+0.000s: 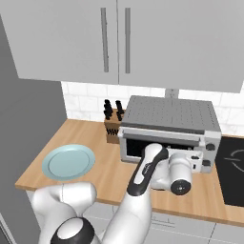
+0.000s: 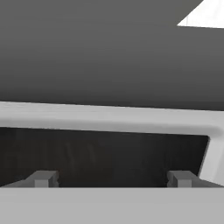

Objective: Pick up the kebab skewer and baguette bread, and place them inside the toaster oven. Close the toaster oven door and start by setting the timer.

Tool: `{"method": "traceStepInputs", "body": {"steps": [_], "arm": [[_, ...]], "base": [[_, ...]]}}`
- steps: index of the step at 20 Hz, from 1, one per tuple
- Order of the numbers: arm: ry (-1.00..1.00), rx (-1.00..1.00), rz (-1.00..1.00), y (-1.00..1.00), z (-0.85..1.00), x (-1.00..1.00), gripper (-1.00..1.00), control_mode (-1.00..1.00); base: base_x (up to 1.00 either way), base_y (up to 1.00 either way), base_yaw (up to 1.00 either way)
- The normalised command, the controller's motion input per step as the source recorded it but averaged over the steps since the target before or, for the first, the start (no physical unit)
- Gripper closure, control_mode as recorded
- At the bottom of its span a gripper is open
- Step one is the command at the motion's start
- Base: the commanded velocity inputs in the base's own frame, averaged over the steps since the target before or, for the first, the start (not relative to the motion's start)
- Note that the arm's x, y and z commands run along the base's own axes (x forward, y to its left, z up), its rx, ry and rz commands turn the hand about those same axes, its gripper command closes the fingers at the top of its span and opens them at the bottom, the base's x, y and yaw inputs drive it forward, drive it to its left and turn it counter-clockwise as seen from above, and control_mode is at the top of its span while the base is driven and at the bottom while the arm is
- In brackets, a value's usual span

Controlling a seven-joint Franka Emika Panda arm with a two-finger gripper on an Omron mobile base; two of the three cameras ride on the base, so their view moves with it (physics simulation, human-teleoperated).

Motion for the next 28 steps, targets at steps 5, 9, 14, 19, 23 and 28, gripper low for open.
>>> {"method": "traceStepInputs", "body": {"steps": [5,9,14,19,23,28], "arm": [[0.01,0.0,0.0,0.0,0.0,0.11,-1.0,-1.0],[0.02,0.0,0.0,0.05,0.0,0.17,-1.0,-1.0],[0.01,0.0,0.01,0.03,0.0,0.16,-1.0,-1.0],[0.05,0.0,0.0,0.06,-0.03,0.0,-1.0,-1.0],[0.04,0.0,0.0,0.08,-0.04,0.02,-1.0,-1.0],[0.0,0.0,0.0,0.03,-0.04,0.13,-1.0,-1.0]], "base": [[0.0,0.0,0.0],[0.0,0.0,0.0],[0.0,0.0,0.0],[0.0,0.0,0.0],[0.0,0.0,0.0],[0.0,0.0,0.0]]}}
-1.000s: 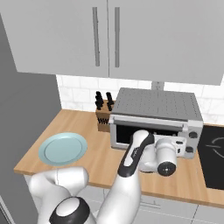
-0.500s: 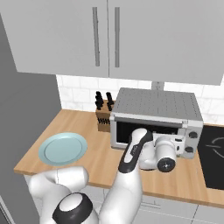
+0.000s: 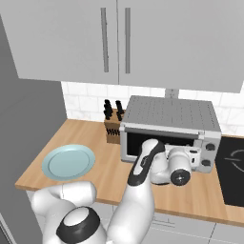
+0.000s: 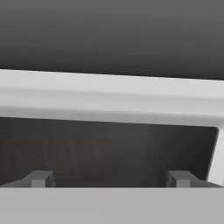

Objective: Pick up the kebab skewer and baguette bread, and place them inside the toaster oven. Close the toaster oven door and start by setting the timer.

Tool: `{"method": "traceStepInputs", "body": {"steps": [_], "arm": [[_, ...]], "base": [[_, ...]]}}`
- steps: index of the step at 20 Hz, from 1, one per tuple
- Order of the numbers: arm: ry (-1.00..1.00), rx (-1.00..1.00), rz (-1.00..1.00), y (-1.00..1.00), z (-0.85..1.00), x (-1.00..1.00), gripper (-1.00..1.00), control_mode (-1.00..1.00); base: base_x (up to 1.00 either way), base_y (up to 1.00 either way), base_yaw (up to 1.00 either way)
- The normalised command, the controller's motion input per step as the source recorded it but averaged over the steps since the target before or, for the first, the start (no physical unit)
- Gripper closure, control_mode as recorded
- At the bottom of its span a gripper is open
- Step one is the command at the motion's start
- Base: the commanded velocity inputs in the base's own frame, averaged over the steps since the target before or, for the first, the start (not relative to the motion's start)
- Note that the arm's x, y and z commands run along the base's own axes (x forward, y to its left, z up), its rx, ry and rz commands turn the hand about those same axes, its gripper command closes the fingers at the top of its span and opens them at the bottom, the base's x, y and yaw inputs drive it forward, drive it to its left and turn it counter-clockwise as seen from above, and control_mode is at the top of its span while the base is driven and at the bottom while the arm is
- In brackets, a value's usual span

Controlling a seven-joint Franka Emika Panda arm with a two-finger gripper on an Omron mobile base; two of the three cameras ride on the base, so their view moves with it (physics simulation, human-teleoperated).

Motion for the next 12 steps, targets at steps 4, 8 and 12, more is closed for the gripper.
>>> {"method": "traceStepInputs", "body": {"steps": [4,8,12], "arm": [[0.0,0.0,0.0,-0.38,0.0,-0.24,-1.0,-1.0],[0.0,0.0,0.0,-0.78,0.0,-0.54,-1.0,-1.0],[0.01,0.01,0.0,-0.86,0.0,-0.12,-1.0,-1.0]], "base": [[0.0,0.0,0.0],[0.0,0.0,0.0],[0.0,0.0,0.0]]}}
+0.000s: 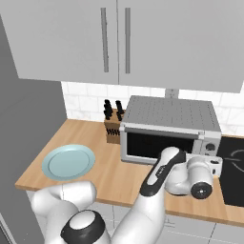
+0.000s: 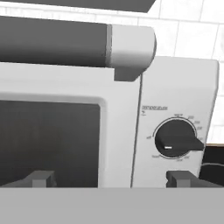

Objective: Pick up the kebab skewer and baguette bread, and place them inside the toaster oven. Close the toaster oven door and start by setting the timer.

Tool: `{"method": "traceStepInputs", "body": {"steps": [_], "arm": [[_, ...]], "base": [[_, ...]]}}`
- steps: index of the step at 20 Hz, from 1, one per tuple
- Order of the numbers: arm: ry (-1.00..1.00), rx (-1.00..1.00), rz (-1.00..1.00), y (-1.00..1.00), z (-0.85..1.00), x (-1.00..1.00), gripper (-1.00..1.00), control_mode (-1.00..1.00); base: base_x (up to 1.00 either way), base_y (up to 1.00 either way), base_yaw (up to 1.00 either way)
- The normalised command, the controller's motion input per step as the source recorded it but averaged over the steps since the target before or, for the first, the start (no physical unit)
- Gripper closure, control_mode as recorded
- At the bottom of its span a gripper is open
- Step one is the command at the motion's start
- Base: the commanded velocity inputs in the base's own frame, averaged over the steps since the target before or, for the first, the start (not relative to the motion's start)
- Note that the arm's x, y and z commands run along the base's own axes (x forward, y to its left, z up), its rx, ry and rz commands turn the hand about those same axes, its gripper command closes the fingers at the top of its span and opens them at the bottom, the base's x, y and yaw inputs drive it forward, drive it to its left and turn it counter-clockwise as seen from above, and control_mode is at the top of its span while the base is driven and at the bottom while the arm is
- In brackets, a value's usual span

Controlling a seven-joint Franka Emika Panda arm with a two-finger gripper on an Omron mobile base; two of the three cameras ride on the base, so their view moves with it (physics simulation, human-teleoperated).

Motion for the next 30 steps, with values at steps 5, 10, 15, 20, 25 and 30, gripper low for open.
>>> {"method": "traceStepInputs", "body": {"steps": [5,10,15,20,25,30], "arm": [[0.0,0.0,0.0,-0.8,0.0,0.0,-1.0,-1.0],[0.0,0.0,0.0,-0.61,0.0,0.0,-1.0,-1.0],[0.0,0.0,0.0,-0.09,0.0,0.0,-1.0,-1.0],[0.0,0.0,0.0,0.0,-0.22,0.0,-1.0,-1.0],[0.0,0.0,0.0,0.1,-0.43,0.0,-1.0,-1.0],[0.0,0.0,0.0,0.13,-0.26,0.0,-1.0,-1.0]], "base": [[0.0,0.0,0.0],[0.0,0.0,0.0],[0.0,0.0,0.0],[0.0,0.0,0.0],[0.0,0.0,0.0],[0.0,0.0,0.0]]}}
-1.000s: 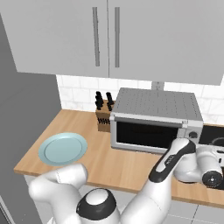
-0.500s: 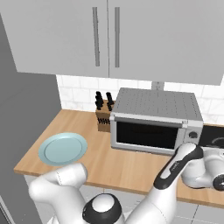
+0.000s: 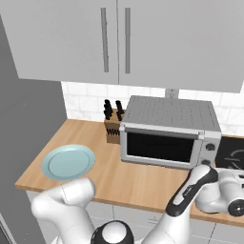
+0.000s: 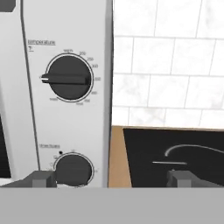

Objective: Pick up the kebab skewer and baguette bread, and place them inside the toaster oven. Close the toaster oven door and start by setting the timer.

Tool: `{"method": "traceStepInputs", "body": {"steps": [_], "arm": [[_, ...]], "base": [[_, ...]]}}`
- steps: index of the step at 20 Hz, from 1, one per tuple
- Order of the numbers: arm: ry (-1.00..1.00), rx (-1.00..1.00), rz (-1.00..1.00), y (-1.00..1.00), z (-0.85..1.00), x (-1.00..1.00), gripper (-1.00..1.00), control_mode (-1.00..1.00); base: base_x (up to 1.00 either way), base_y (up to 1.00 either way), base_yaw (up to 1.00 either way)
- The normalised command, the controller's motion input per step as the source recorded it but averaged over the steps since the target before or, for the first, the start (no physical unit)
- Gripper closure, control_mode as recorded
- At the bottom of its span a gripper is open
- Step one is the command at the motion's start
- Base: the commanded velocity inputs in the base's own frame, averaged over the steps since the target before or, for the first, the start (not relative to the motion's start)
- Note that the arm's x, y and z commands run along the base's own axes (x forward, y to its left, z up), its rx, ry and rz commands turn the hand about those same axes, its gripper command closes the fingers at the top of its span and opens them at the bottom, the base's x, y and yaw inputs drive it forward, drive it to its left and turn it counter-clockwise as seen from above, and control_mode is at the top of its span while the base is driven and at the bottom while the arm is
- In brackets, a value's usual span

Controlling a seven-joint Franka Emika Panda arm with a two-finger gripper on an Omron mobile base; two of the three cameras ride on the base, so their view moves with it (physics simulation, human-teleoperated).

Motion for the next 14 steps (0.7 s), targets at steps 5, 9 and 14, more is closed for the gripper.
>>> {"method": "traceStepInputs", "body": {"steps": [5,9,14], "arm": [[0.0,0.0,0.0,0.27,-0.12,0.15,-1.0,-1.0],[0.0,0.0,0.0,0.33,-0.1,0.31,-1.0,-1.0],[0.0,0.0,0.0,0.09,-0.18,0.18,-1.0,-1.0]], "base": [[0.0,0.0,0.0],[0.0,0.0,0.0],[0.0,0.0,0.0]]}}
